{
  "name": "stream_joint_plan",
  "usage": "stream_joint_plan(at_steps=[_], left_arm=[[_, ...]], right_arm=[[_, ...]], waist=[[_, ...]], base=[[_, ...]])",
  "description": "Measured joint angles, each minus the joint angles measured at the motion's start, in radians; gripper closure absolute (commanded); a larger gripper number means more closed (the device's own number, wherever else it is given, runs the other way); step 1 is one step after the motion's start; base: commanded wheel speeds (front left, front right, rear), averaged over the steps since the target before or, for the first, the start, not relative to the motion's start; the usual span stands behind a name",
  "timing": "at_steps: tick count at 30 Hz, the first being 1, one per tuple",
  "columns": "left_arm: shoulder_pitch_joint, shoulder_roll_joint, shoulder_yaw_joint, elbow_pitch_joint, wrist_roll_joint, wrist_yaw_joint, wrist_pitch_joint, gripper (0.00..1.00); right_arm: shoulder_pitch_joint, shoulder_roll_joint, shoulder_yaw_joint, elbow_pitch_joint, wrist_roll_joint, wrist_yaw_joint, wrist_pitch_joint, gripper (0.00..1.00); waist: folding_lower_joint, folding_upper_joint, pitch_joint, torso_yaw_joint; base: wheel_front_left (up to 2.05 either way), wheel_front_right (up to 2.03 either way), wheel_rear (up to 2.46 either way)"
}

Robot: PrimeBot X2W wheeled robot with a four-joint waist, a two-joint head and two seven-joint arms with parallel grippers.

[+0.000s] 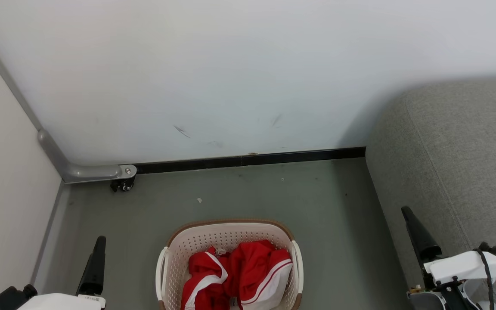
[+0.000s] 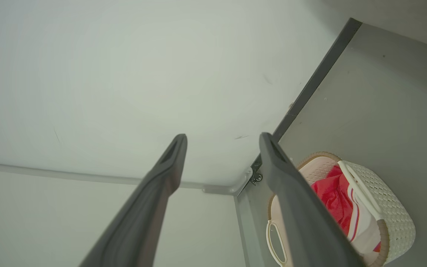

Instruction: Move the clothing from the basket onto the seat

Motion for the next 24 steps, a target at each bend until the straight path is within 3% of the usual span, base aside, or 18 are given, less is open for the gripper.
stream_joint_plan(at_steps=[7,13,24], left_arm=[[-0.017,0.005,0.002,-0.029,0.124,0.000,-0.025,0.00],[-0.021,0.005,0.002,-0.053,0.225,0.005,-0.045,0.00],[-0.021,0.002,-0.008,-0.098,0.422,0.013,-0.087,0.00]], right_arm=[[-0.022,-0.003,0.020,-0.007,-0.122,0.000,-0.024,0.00],[-0.033,-0.012,0.046,-0.020,-0.235,0.000,-0.042,0.00],[-0.053,-0.020,0.081,-0.027,-0.445,0.001,-0.084,0.00]], waist=[[0.0034,0.0000,-0.001,0.000],[0.0033,0.0000,0.001,-0.001],[-0.0056,0.0000,0.006,-0.005]], base=[[0.00,0.00,0.00],[0.00,0.00,0.00],[0.00,0.00,0.00]])
